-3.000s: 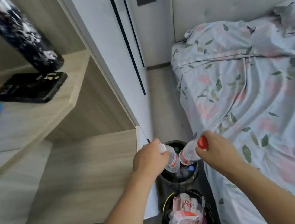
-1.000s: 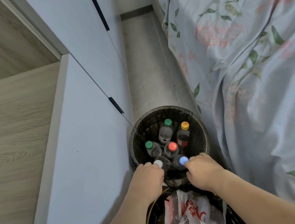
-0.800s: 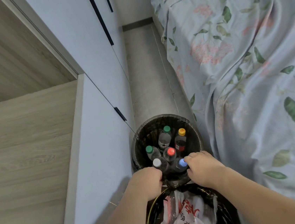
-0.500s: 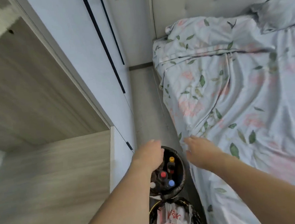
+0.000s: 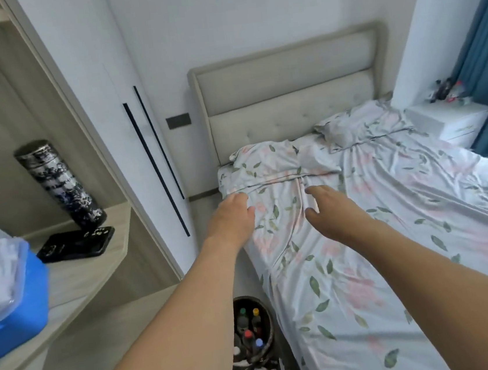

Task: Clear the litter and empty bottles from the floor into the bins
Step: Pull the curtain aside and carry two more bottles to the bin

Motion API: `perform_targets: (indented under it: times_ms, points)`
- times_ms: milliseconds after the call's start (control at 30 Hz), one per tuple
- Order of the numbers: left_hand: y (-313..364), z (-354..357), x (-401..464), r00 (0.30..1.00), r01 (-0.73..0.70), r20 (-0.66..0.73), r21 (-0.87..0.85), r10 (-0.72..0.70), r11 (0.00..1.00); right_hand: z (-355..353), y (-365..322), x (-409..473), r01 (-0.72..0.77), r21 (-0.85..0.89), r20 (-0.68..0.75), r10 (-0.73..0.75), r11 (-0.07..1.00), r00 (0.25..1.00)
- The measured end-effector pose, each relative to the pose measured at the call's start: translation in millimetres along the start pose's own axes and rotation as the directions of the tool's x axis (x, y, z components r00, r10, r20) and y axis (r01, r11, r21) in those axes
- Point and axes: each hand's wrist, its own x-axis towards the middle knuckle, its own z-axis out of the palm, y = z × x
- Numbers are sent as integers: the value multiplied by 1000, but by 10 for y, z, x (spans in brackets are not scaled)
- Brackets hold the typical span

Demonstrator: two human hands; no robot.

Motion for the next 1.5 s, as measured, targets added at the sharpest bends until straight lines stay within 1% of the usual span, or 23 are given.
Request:
perform_targets:
  times_ms: [167,300,400,500,633,833,967,1033,1200,1367,1500]
  points:
    - [372,-205,112,987,-161,16,41,161,986,-349,21,-296,-64,44,-112,68,997,991]
    - [729,-263,179,953,-302,47,41,300,953,-576,143,-581,-184,22,-171,185,983,968]
    - [1093,-222,188,918,-392,76,10,390,920,-741,298,-863,-282,25,-207,281,959,937]
    - [1555,-128,102,854,-514,96,-6,512,858,-895,504,-1240,-376,51,-256,376,925,891]
    - [2267,49,-179,749,-652,116,-47,653,757,-1107,836,-1858,-488,76,-332,483,870,810]
    - [3363,377,-895,593,-786,140,-114,793,608,-1419,1419,-3033,-648,155,-424,643,746,638]
    - [4145,615,-1557,488,-848,135,-161,862,505,-1611,1810,-3978,-713,226,-465,717,664,520]
    - [4543,742,-1928,440,-867,135,-195,888,460,-1712,2009,-4475,-745,242,-468,747,622,473]
    - [5458,1024,-2920,360,-880,128,-282,924,382,-1947,2452,-5646,-812,245,-478,795,530,375]
    - [6065,1308,-3623,298,-893,140,-310,944,328,-2044,2753,-6461,-841,250,-458,824,479,333]
    - [6405,1400,-3908,260,-908,139,-301,956,291,-2145,2952,-6810,-841,276,-456,834,466,312]
